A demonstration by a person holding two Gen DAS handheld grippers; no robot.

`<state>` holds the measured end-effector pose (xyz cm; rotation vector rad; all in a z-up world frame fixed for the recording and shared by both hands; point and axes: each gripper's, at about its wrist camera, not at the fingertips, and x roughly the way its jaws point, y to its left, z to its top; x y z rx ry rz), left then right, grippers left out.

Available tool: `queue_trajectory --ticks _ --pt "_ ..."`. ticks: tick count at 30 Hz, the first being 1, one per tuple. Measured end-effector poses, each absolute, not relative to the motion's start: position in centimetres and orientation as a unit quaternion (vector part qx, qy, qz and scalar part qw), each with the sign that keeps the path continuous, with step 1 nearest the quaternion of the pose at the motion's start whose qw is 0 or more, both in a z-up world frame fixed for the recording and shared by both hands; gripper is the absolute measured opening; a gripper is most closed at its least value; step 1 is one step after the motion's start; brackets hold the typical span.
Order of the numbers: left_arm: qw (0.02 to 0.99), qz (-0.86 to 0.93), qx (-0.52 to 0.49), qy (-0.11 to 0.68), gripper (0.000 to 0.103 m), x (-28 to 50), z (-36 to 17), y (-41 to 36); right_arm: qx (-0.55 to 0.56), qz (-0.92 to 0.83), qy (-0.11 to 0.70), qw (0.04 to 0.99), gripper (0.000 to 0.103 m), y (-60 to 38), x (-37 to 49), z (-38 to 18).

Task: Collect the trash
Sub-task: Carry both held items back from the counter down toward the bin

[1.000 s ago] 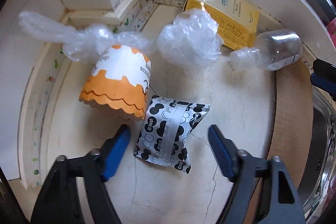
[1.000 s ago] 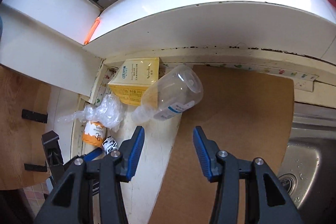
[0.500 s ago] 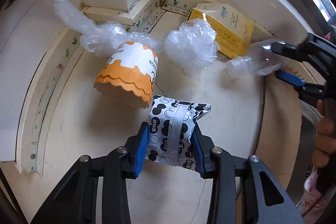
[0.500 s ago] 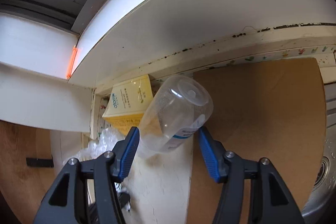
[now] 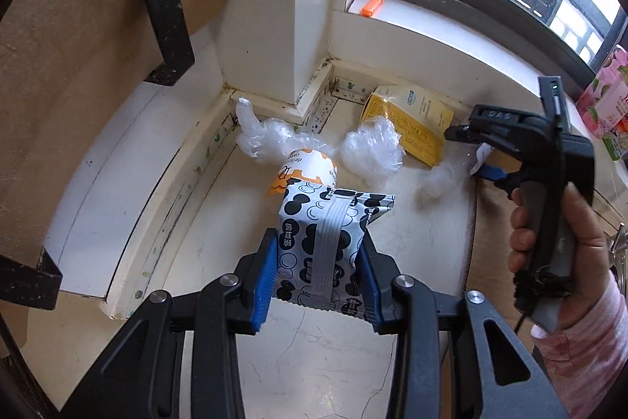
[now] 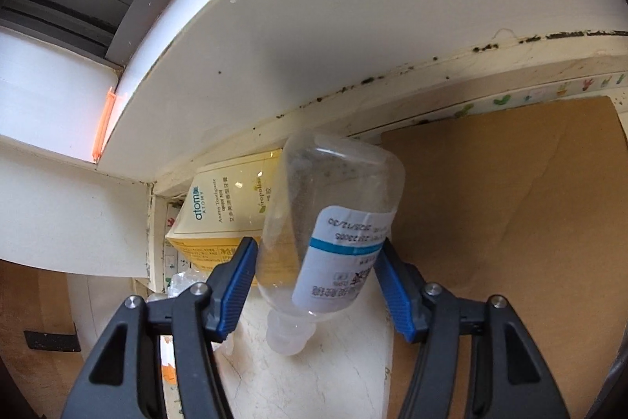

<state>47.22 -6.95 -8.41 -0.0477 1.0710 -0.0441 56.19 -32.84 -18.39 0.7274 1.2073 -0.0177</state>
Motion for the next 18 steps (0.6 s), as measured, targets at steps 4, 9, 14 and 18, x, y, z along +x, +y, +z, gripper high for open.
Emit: queue_trajectory --ticks 4,9,14,18 --pt "0.863 -0.023 -0.020 0.505 0.036 47.0 -8.0 -6.6 0.302 -0.015 0.549 0.779 0.059 -32.2 55.6 -17.5" --pt "0.861 -0.033 -0.015 0.507 0.036 46.4 -7.8 -6.8 0.247 0.005 0.552 0.797 0.059 -31.1 53.6 -15.2" --pt "0.863 -0.046 -0.014 0.503 0.036 44.7 -7.0 -6.9 0.193 0.031 0.551 0.811 0.059 -30.3 49.7 -12.2" --pt "0.864 -0.058 -0.015 0.500 0.036 42.5 -5.9 -6.9 0.167 0.043 0.544 0.821 0.059 -29.9 46.3 -10.1"
